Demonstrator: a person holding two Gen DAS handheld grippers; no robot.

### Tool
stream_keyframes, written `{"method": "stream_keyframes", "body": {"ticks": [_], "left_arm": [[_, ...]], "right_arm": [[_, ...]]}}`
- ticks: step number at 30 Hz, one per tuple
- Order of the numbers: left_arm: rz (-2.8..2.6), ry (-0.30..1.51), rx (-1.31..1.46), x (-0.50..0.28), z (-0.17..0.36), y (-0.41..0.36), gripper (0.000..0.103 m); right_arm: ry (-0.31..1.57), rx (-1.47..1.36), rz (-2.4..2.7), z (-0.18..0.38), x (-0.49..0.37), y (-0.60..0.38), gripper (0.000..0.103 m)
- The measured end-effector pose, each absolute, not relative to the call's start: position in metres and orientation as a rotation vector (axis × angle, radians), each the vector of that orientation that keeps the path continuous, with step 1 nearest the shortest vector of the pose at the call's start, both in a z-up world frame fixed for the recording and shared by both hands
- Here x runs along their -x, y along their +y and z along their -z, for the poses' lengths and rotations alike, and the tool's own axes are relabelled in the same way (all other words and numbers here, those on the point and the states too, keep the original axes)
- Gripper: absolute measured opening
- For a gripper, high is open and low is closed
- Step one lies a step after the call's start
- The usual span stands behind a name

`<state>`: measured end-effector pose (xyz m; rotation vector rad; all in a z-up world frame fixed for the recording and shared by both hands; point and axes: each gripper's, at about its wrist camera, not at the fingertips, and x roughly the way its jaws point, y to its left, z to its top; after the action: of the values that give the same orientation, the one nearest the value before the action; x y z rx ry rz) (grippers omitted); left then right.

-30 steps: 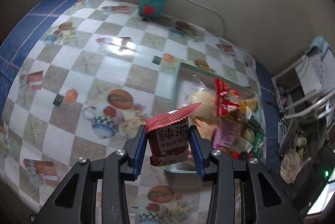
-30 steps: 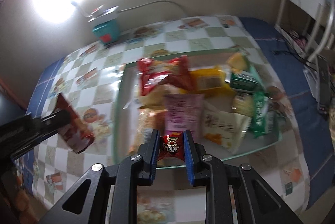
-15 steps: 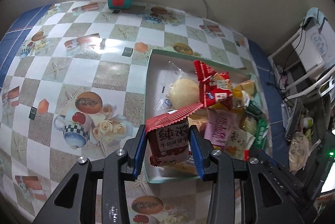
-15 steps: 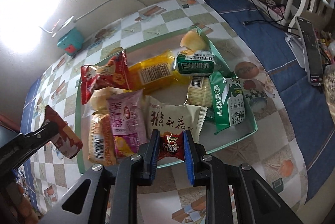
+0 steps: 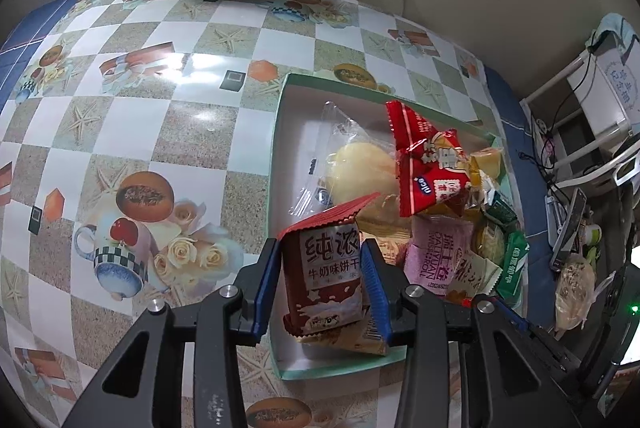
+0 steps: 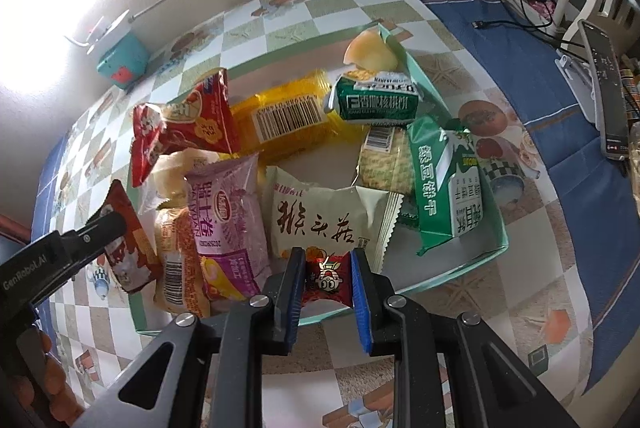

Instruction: Organize snacks

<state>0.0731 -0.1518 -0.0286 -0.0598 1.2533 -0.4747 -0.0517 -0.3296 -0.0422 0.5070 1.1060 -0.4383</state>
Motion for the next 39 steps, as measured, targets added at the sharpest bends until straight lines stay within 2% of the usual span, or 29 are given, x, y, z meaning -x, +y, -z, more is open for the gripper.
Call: {"method": "stream_keyframes", "body": {"ticks": [10, 12, 14, 17, 19, 22, 24, 28, 39], "left_arm": [[0.452, 1.256, 0.044, -0.072, 0.026, -0.147, 0.055], [0.447, 1.243, 0.038, -0.069, 0.022, -0.145, 0.063], [0.433, 1.225, 0.026, -0.065, 0.017, -0.142, 0.07], [0.398, 1.206, -0.012, -0.059, 0.013, -0.137, 0.077], [0.373, 1.193, -0.032, -0.055, 0.011, -0.133, 0.082], [0.343, 1.185, -0.032, -0.05, 0.012, -0.126, 0.089], [0.333, 1.181, -0.024, -0.048, 0.013, -0.121, 0.09], [0.299, 1.171, -0.033, -0.037, 0.014, -0.113, 0.1], [0.238, 1.145, -0.15, -0.004, 0.026, -0.096, 0.1]], "right_arm": [[1.143, -0.515, 0.445, 0.051, 0.049, -0.328, 0.029], [1.143, -0.515, 0.448, 0.052, 0.047, -0.329, 0.047], [1.143, -0.512, 0.45, 0.051, 0.047, -0.327, 0.057], [1.149, -0.503, 0.45, 0.05, 0.048, -0.324, 0.06], [1.151, -0.496, 0.449, 0.05, 0.05, -0.321, 0.066], [1.137, -0.474, 0.444, 0.046, 0.051, -0.314, 0.076], [1.127, -0.459, 0.45, 0.043, 0.054, -0.309, 0.091], [1.108, -0.446, 0.449, 0.04, 0.058, -0.299, 0.102], [1.064, -0.396, 0.509, 0.028, 0.085, -0.279, 0.103]]}}
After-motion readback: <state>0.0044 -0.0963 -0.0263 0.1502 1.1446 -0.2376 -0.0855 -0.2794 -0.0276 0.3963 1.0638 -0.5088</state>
